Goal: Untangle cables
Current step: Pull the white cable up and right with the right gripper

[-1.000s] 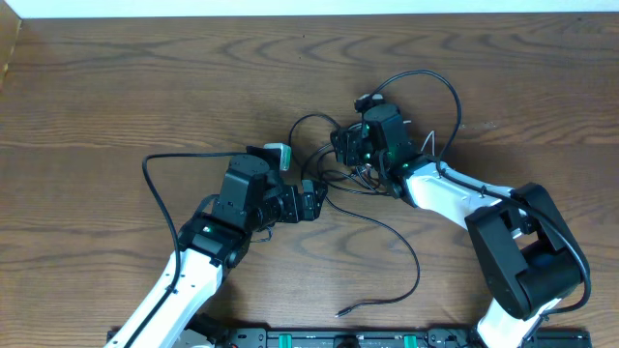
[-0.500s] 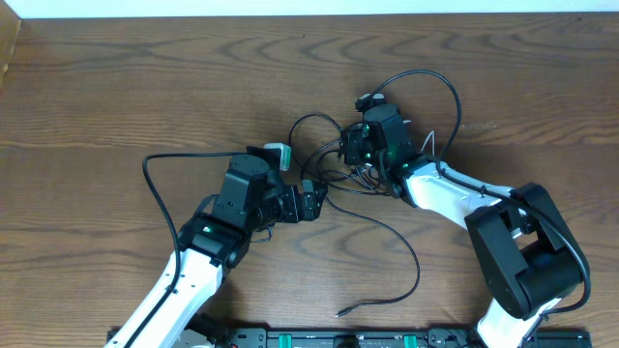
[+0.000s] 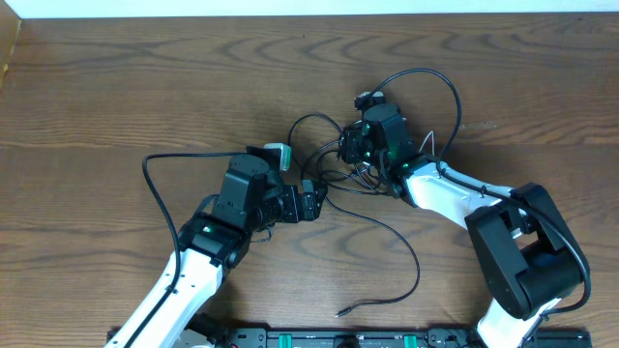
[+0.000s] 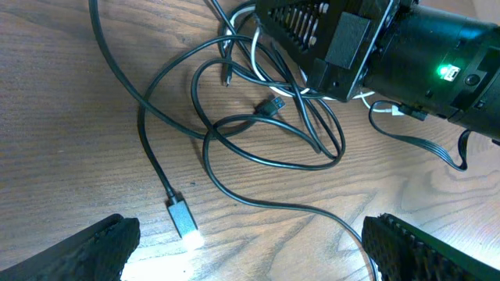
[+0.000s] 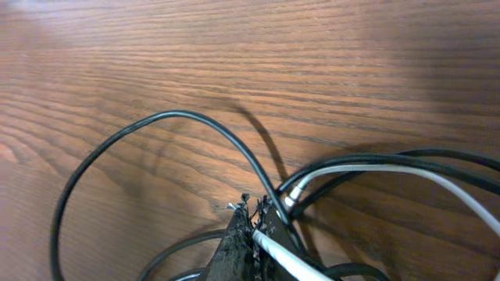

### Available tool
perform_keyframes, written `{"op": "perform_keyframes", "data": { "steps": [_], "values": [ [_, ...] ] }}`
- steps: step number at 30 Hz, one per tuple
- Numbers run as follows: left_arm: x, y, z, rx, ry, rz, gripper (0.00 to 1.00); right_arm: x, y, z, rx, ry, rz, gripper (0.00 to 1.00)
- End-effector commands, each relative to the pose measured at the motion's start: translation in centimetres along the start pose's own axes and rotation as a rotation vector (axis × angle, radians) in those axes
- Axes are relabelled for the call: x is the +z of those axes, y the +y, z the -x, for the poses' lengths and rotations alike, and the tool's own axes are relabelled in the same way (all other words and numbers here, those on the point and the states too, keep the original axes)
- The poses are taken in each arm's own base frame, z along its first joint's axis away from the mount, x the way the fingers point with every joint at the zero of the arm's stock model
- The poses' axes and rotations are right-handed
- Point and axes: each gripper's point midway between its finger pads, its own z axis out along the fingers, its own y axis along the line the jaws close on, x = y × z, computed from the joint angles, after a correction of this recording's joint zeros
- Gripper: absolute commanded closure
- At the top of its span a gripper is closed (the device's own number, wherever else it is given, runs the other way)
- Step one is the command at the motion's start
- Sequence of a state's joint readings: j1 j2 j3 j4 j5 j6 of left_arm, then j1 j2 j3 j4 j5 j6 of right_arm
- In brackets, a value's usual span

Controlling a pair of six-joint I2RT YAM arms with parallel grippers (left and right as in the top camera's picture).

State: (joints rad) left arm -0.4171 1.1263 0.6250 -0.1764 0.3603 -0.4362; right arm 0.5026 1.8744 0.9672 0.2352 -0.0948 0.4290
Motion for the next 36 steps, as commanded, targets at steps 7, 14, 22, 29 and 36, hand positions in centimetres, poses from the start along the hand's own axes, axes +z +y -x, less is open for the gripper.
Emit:
{"op": "perform_keyframes", "data": {
  "steps": [7,14,22,29,36],
  "values": [
    [-0.2,-0.2,0.6,0.023,-0.017,0.003,0.02,-8.3,7.8,7.1,0.042,-0.107,0.367,0.99],
    [-0.2,-0.2,0.6,0.023,-0.017,0.003,0.02,-19.1,10.1,13.8,0.007,-0.322,0.507,0.99],
    [-0.2,-0.2,0.6,0.023,-0.017,0.003,0.02,-24.0,9.2,15.6,-0.010,-0.402,0.518,0.99],
    [-0.2,-0.2,0.6,0.023,-0.017,0.003,0.02,-19.8,6.4,11.8,0.091,-0.220,0.383,0.99],
    [-0.2,-0.2,0.6,0.023,-0.017,0.003,0.02,-28.7,14.9,15.8,-0.302,-0.475,0.889,0.99]
  ]
}}
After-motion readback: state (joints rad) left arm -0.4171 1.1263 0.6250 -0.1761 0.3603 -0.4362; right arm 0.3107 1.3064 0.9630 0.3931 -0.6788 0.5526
